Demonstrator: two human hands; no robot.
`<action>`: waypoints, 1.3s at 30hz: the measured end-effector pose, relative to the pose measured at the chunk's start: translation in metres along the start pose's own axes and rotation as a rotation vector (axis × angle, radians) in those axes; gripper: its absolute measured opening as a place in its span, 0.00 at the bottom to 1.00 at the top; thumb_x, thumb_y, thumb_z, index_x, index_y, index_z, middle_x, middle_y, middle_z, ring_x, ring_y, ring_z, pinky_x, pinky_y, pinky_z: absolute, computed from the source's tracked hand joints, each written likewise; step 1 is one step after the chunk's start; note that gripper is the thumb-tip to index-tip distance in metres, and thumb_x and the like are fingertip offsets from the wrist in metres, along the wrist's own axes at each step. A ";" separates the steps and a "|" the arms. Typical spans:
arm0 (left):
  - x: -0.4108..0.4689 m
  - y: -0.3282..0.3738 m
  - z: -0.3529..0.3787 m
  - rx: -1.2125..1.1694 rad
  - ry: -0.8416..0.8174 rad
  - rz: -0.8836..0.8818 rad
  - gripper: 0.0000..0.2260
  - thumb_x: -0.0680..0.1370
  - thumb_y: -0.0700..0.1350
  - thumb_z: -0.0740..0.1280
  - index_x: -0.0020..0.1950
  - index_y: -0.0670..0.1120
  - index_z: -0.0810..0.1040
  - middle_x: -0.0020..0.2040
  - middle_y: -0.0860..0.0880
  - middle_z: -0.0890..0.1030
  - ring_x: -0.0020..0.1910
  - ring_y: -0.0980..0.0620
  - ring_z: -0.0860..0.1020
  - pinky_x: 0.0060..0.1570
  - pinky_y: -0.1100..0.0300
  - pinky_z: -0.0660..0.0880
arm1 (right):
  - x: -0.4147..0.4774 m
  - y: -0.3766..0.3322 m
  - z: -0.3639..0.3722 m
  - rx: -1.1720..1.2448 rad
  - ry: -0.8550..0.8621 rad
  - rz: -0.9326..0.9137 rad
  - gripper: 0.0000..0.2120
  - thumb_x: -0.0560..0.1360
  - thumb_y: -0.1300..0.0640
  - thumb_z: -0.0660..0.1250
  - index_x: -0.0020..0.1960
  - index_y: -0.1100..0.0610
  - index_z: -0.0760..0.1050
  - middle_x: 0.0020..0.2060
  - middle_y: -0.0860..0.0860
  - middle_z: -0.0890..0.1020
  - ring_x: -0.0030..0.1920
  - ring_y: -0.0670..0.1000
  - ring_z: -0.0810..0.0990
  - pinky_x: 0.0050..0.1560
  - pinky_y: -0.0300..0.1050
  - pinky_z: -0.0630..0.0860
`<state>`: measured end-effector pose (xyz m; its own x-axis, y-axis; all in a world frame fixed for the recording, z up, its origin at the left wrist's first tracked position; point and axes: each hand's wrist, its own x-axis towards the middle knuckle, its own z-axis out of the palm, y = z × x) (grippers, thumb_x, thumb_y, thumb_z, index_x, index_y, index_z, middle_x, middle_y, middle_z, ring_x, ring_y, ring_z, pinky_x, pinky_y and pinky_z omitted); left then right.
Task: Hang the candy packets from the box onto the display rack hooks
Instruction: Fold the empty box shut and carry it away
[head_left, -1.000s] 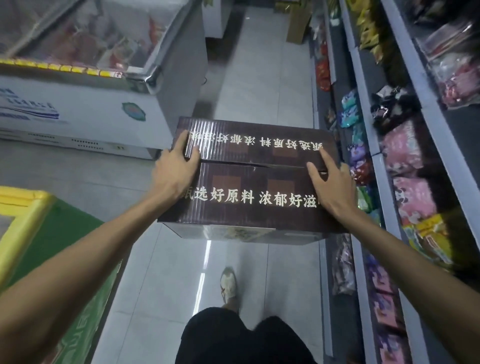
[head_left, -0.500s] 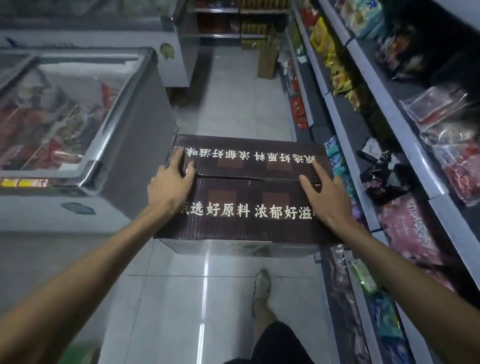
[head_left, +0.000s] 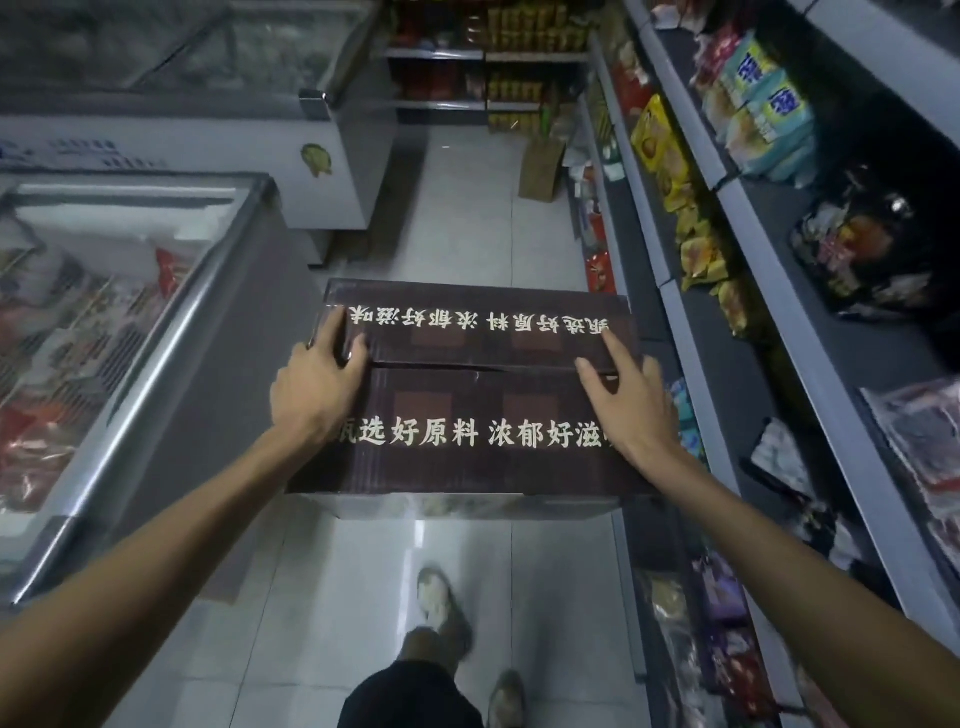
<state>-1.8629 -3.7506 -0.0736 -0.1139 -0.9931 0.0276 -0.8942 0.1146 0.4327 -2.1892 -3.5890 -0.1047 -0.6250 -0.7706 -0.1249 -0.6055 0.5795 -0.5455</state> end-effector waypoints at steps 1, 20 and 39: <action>0.020 0.004 0.006 0.000 0.006 0.000 0.27 0.81 0.69 0.52 0.80 0.66 0.57 0.63 0.37 0.80 0.58 0.30 0.80 0.60 0.37 0.77 | 0.020 -0.009 0.003 0.005 -0.008 -0.008 0.31 0.80 0.26 0.54 0.81 0.30 0.54 0.80 0.57 0.63 0.76 0.68 0.69 0.72 0.65 0.69; 0.337 0.059 0.134 -0.021 -0.081 -0.067 0.28 0.83 0.66 0.55 0.82 0.64 0.53 0.64 0.34 0.78 0.58 0.29 0.80 0.59 0.37 0.77 | 0.342 -0.057 0.074 0.023 -0.100 0.056 0.33 0.80 0.28 0.58 0.81 0.29 0.51 0.83 0.56 0.56 0.79 0.68 0.64 0.75 0.68 0.67; 0.419 -0.052 0.513 -0.017 -0.203 -0.354 0.31 0.83 0.64 0.58 0.80 0.48 0.58 0.70 0.40 0.75 0.59 0.31 0.79 0.58 0.37 0.76 | 0.521 0.150 0.394 0.076 -0.281 0.064 0.35 0.81 0.35 0.65 0.84 0.38 0.55 0.78 0.57 0.65 0.75 0.62 0.71 0.72 0.64 0.74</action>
<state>-2.0862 -4.1604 -0.5474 0.1146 -0.9460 -0.3032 -0.8863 -0.2352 0.3989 -2.4114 -4.0082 -0.5782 -0.4933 -0.7827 -0.3795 -0.5241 0.6156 -0.5885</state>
